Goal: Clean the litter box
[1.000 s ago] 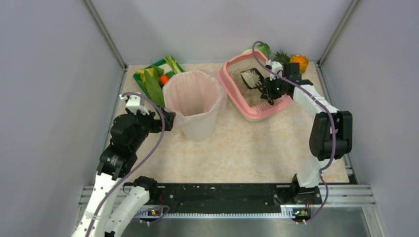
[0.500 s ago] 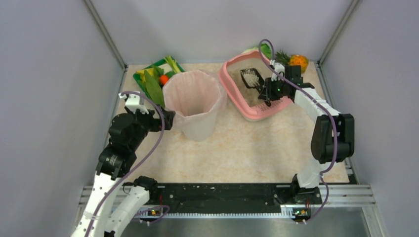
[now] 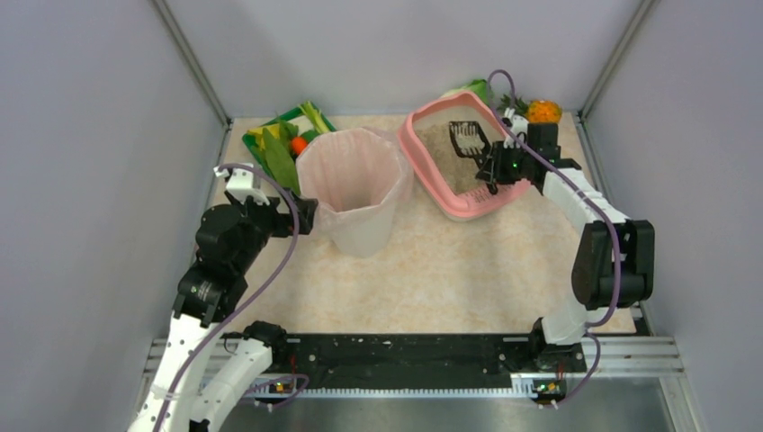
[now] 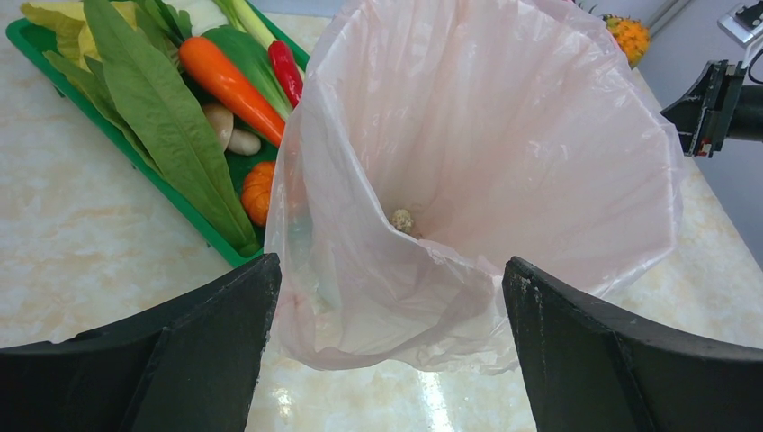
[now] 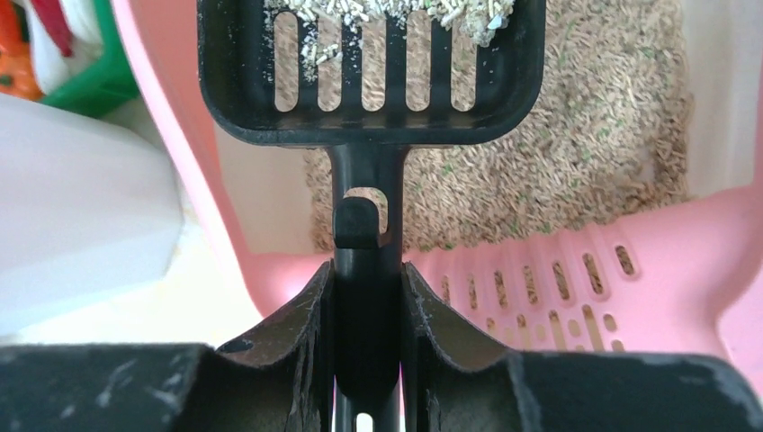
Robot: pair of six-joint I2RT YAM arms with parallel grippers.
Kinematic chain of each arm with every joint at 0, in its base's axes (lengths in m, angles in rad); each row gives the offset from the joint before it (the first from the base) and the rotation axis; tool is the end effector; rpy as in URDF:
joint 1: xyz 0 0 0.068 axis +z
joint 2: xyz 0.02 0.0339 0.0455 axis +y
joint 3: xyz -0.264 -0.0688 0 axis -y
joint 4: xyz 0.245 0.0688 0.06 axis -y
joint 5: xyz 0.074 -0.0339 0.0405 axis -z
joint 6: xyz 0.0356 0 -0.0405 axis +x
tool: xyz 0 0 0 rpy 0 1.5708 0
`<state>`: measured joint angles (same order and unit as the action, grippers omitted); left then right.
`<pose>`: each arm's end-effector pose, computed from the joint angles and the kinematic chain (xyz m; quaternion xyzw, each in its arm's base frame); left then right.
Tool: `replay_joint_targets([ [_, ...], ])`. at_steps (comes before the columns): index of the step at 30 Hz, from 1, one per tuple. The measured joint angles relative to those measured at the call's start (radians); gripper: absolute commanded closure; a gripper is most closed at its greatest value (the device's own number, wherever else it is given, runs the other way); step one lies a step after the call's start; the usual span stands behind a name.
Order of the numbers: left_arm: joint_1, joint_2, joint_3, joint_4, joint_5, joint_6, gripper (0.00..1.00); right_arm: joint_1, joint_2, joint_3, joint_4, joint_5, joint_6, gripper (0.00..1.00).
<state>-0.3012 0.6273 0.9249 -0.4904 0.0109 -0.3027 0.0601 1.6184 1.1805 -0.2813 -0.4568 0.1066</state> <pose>0.1245 -0.0391 0.3767 0.0029 0.7719 -0.1931 0.6057 0.3580 0.0373 0.2579 -0.0729 0.8890 0.2390 0.3838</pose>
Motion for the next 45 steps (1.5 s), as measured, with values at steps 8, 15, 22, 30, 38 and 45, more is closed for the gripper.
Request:
replay_joint_targets([
  [8, 0.0, 0.012, 0.005, 0.008, 0.0, 0.0, 0.02, 0.011, -0.015, 0.018, -0.083, 0.107, -0.047, 1.0],
  [15, 0.0, 0.019, 0.005, 0.014, 0.0, -0.001, 0.02, 0.09, -0.015, 0.063, -0.145, 0.277, -0.135, 1.0],
  [22, 0.0, 0.019, 0.006, 0.019, 0.0, 0.0, 0.02, 0.17, -0.016, 0.098, -0.201, 0.454, -0.248, 1.0],
  [30, 0.0, 0.026, 0.007, 0.02, 0.0, 0.0, 0.02, 0.192, -0.021, 0.137, -0.241, 0.561, -0.322, 1.0],
  [38, 0.0, 0.025, 0.007, 0.02, 0.0, 0.003, 0.02, 0.216, -0.02, 0.163, -0.283, 0.608, -0.364, 1.0],
  [45, 0.0, 0.021, 0.007, 0.02, 0.0, 0.006, 0.02, 0.226, -0.01, 0.199, -0.332, 0.646, -0.387, 1.0],
])
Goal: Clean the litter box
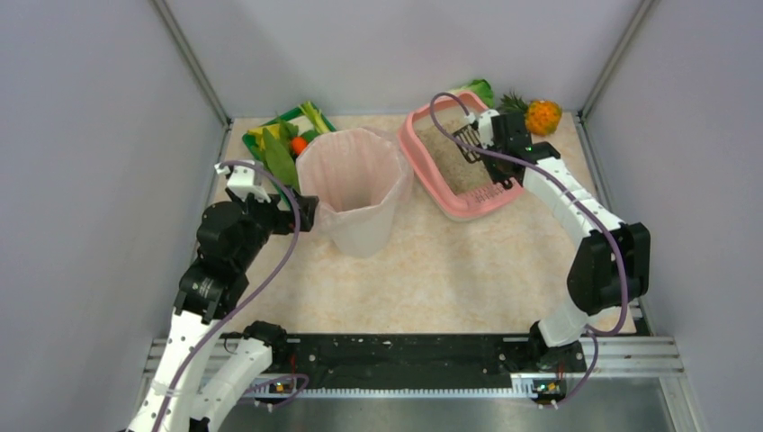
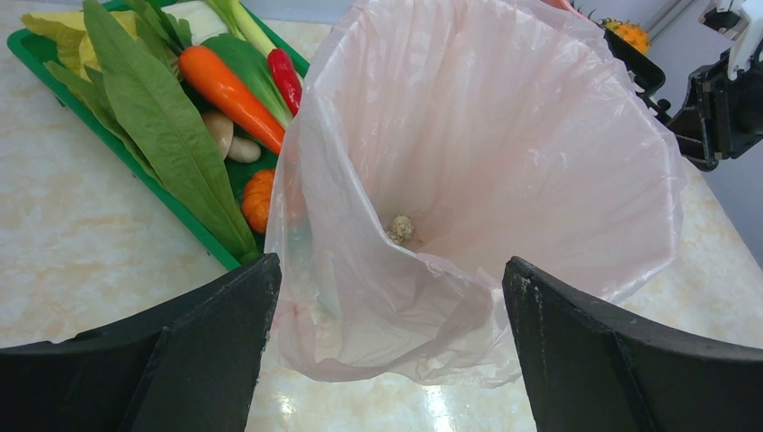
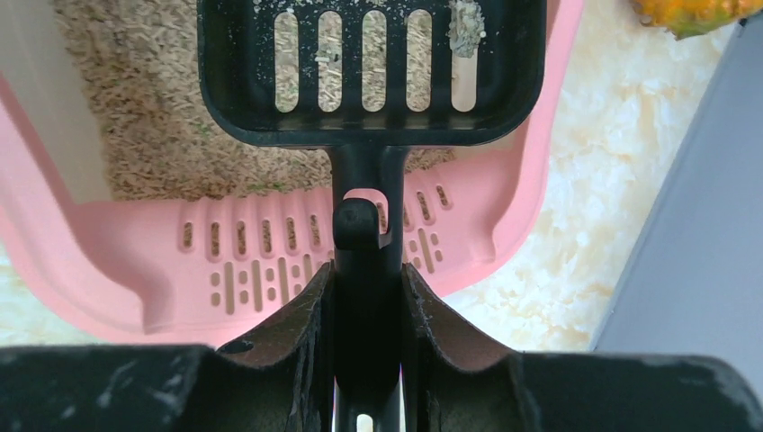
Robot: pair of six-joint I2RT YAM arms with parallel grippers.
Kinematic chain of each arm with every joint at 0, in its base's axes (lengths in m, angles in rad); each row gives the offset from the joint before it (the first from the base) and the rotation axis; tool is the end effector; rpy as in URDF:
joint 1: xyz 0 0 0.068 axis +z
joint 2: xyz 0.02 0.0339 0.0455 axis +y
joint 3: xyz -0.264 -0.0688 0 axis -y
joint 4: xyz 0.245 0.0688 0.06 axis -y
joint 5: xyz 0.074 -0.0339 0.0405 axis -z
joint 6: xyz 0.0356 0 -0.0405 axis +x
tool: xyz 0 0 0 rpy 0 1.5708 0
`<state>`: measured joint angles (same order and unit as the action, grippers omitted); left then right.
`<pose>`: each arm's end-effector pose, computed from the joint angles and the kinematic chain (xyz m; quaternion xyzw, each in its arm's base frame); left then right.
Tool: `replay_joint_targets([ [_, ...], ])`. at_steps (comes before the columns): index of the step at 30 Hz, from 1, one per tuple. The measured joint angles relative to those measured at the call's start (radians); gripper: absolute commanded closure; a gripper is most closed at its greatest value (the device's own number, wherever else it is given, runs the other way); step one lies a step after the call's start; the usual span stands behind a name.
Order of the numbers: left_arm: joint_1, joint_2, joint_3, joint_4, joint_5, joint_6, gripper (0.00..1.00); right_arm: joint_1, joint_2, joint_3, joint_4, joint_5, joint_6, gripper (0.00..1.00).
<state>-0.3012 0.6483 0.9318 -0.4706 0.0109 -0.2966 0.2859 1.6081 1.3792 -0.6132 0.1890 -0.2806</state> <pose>0.1295 -0.0406 0.3787 0.0052 0.7700 -0.1919 0.6084 0.3421 0.0936 0.2989 -0.2277 0.9025 -0.0872 0.3550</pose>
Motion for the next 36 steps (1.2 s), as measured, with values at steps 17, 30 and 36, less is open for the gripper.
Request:
replay_joint_targets([
  [17, 0.0, -0.018, -0.001, 0.008, 0.002, 0.0, 0.02, -0.014, 0.009, 0.021, -0.029, -0.085, 0.034, 1.0],
  [30, 0.0, -0.031, -0.006, 0.014, 0.019, 0.004, 0.02, -0.032, 0.014, 0.075, -0.076, -0.136, 0.052, 1.0],
  [36, 0.0, -0.039, -0.006, 0.019, 0.026, 0.004, 0.02, -0.067, 0.014, 0.074, -0.061, -0.261, 0.08, 1.0],
])
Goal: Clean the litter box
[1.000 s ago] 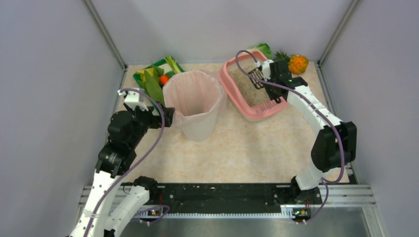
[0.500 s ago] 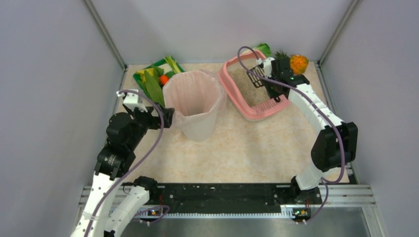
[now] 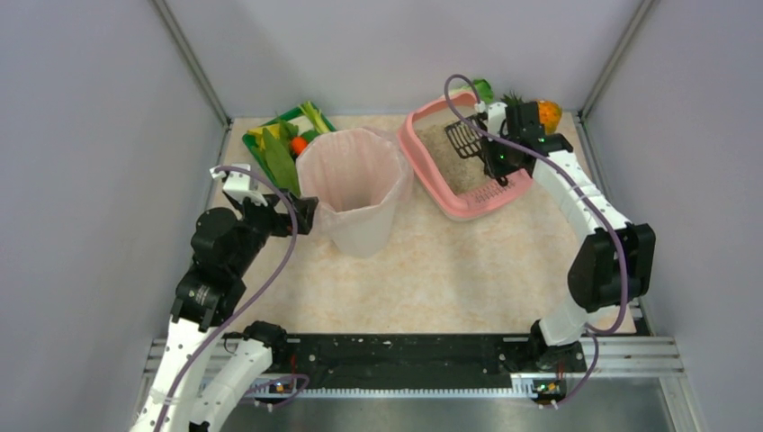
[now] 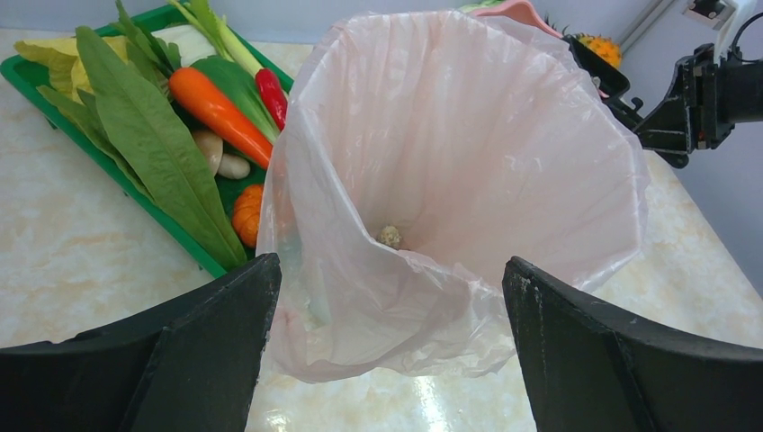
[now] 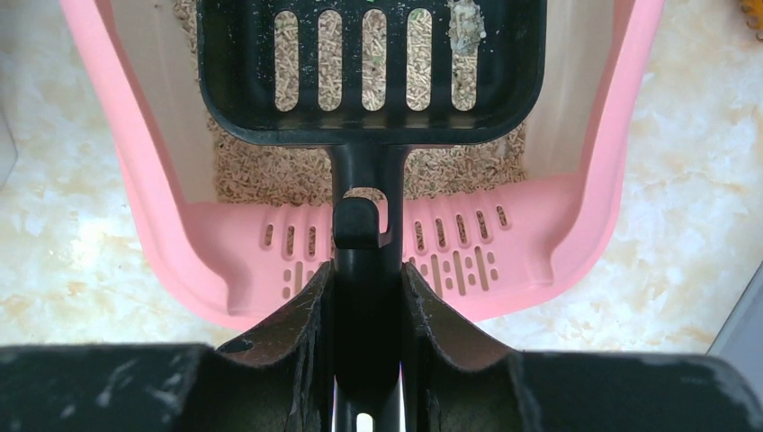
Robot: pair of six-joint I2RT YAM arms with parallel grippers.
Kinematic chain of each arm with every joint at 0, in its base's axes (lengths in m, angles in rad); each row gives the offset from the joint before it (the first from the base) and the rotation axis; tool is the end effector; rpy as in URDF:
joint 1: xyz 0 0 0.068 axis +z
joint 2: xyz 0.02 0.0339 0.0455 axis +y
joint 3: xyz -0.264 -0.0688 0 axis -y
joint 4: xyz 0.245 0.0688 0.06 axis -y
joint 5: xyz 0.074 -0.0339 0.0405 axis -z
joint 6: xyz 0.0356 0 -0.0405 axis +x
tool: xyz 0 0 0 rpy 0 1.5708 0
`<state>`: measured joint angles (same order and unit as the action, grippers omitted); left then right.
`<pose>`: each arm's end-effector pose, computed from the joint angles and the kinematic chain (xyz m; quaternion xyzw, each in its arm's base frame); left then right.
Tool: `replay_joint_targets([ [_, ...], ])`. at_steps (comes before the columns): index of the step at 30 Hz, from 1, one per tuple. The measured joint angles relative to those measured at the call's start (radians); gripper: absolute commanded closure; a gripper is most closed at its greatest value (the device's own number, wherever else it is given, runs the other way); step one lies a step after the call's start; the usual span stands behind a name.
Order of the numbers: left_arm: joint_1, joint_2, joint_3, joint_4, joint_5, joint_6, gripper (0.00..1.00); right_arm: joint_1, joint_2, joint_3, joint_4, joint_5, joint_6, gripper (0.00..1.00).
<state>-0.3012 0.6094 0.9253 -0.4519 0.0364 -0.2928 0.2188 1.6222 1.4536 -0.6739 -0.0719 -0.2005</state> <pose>0.1203 -0.0387 0.3829 0.0151 0.7533 -0.2055 0.6245 0.3490 0.0802 0.3135 -0.2069 0.9107 0.0368 0.3556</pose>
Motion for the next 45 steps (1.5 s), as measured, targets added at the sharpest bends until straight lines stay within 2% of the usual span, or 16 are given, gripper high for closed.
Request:
replay_joint_targets([
  [13, 0.0, -0.049, -0.017, 0.005, -0.004, 0.001, 0.02, -0.032, -0.128, -0.055, 0.019, -0.067, -0.036, 1.0],
  [33, 0.0, -0.079, -0.054, 0.005, -0.004, 0.0, 0.02, -0.043, -0.137, -0.049, 0.012, -0.061, -0.014, 1.0],
  [39, 0.0, -0.084, -0.058, 0.005, -0.009, 0.0, 0.02, -0.042, -0.137, 0.017, -0.031, -0.056, -0.013, 1.0],
  [45, 0.0, -0.083, -0.058, 0.005, -0.024, -0.001, 0.02, 0.014, -0.137, 0.168, -0.106, -0.007, -0.019, 1.0],
])
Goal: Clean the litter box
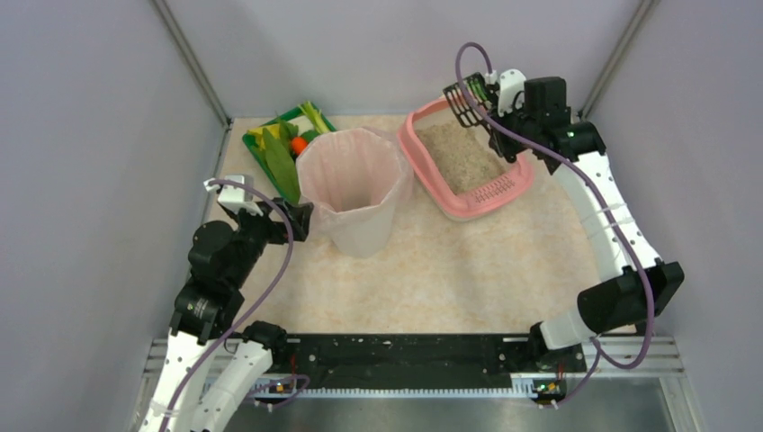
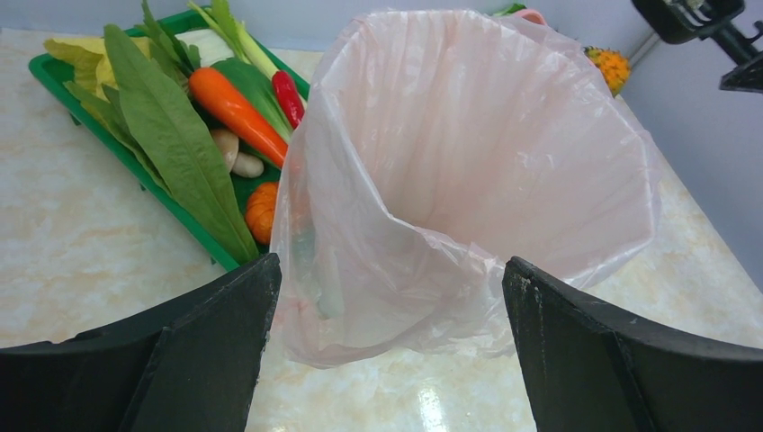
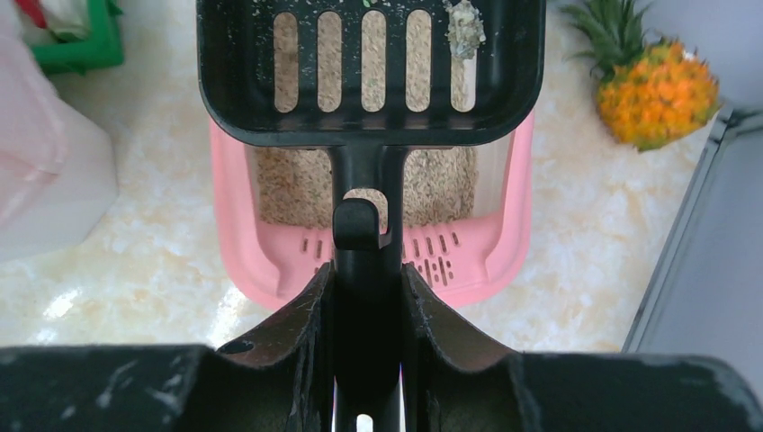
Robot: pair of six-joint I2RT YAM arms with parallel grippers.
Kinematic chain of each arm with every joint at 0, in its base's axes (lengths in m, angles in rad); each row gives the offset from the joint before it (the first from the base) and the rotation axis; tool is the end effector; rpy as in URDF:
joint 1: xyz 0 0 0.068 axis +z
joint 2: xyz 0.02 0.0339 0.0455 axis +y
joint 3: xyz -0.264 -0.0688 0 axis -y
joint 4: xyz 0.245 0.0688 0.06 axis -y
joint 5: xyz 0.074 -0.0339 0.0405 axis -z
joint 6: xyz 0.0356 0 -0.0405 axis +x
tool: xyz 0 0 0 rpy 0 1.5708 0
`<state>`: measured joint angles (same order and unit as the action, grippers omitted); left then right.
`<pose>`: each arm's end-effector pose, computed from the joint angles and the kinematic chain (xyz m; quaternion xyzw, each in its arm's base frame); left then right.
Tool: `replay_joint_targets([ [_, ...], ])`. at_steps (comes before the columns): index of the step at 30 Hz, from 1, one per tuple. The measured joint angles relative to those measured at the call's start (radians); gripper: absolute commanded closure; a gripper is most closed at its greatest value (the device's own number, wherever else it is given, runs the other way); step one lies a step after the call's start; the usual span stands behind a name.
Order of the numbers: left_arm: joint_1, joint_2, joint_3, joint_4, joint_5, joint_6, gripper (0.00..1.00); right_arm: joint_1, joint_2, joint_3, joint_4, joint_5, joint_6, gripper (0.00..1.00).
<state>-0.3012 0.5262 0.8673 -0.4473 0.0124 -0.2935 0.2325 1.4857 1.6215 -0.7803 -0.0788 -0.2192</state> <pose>0.1064 -0.0335 0.3730 0.0070 0.7436 -0.2003 0.6379 0.3105 0.0764 0.4034 -0.2173 0.8673 0.0382 0.4462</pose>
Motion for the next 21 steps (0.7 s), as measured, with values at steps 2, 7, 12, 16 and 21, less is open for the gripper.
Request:
replay_joint_targets([
  [2, 0.0, 0.0, 0.0, -0.001, -0.019, -0.003, 0.02, 0.036, 0.0, 0.058, -0.034, 0.014, -0.005, 1.0],
  [7, 0.0, 0.002, 0.0, -0.018, -0.08, -0.019, 0.02, 0.113, 0.019, 0.198, -0.105, 0.04, -0.016, 1.0],
  [12, 0.0, 0.002, 0.0, -0.052, -0.13, -0.037, 0.02, 0.246, 0.071, 0.348, -0.178, 0.103, -0.043, 1.0],
  [16, 0.0, 0.002, 0.0, -0.064, -0.153, -0.051, 0.02, 0.361, 0.131, 0.456, -0.237, 0.139, -0.068, 1.0],
  [21, 0.0, -0.002, -0.004, -0.08, -0.174, -0.06, 0.02, 0.494, 0.198, 0.528, -0.287, 0.208, -0.121, 1.0],
])
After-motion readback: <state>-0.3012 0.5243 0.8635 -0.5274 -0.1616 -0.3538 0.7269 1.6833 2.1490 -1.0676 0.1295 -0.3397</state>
